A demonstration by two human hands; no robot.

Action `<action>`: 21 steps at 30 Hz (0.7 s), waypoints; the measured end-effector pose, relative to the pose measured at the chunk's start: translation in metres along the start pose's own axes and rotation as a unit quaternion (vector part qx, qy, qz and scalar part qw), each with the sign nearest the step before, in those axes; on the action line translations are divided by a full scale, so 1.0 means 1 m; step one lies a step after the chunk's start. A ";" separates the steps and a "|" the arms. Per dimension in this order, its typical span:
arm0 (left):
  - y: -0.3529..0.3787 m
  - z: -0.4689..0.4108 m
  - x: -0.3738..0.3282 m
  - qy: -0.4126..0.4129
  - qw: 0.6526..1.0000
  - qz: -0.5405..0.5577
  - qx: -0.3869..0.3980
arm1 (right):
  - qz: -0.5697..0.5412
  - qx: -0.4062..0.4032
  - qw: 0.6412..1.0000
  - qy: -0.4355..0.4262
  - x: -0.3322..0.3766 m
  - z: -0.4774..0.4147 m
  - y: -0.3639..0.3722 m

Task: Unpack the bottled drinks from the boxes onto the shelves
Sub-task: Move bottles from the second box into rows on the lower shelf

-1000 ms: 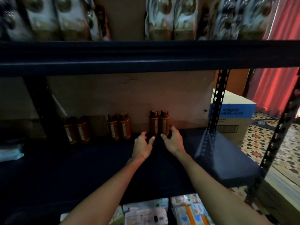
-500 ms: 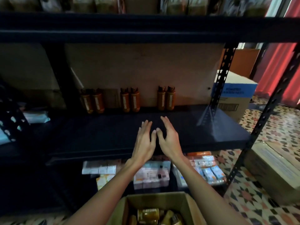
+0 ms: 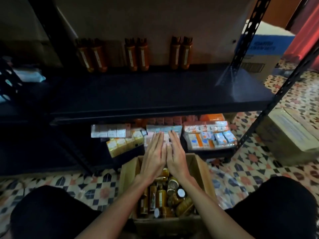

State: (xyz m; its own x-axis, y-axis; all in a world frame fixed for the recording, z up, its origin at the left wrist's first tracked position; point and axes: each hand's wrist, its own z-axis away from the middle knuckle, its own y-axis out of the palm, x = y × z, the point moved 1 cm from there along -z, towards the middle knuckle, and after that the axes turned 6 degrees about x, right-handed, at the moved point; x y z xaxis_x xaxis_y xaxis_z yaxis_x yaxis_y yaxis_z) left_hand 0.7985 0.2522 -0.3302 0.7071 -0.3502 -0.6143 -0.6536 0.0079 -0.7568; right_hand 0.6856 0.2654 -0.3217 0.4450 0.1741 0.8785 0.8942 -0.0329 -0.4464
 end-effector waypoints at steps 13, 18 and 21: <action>0.080 0.047 0.062 -0.101 0.966 0.029 0.234 | 0.116 0.198 0.960 0.160 -0.089 0.045 0.015; 0.104 0.042 0.068 -0.186 0.898 0.006 0.398 | 0.243 0.339 0.863 0.286 -0.108 0.030 -0.024; 0.117 0.043 0.068 -0.215 0.869 -0.002 0.446 | 0.290 0.373 0.823 0.315 -0.111 0.027 -0.041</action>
State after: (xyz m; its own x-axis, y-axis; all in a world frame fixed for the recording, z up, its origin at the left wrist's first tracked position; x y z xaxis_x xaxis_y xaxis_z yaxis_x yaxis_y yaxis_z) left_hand 0.7813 0.2692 -0.4703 0.8696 0.0281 -0.4930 -0.3170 0.7972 -0.5137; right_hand 0.5978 0.2740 -0.4058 0.9337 -0.2103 0.2898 0.3479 0.7243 -0.5952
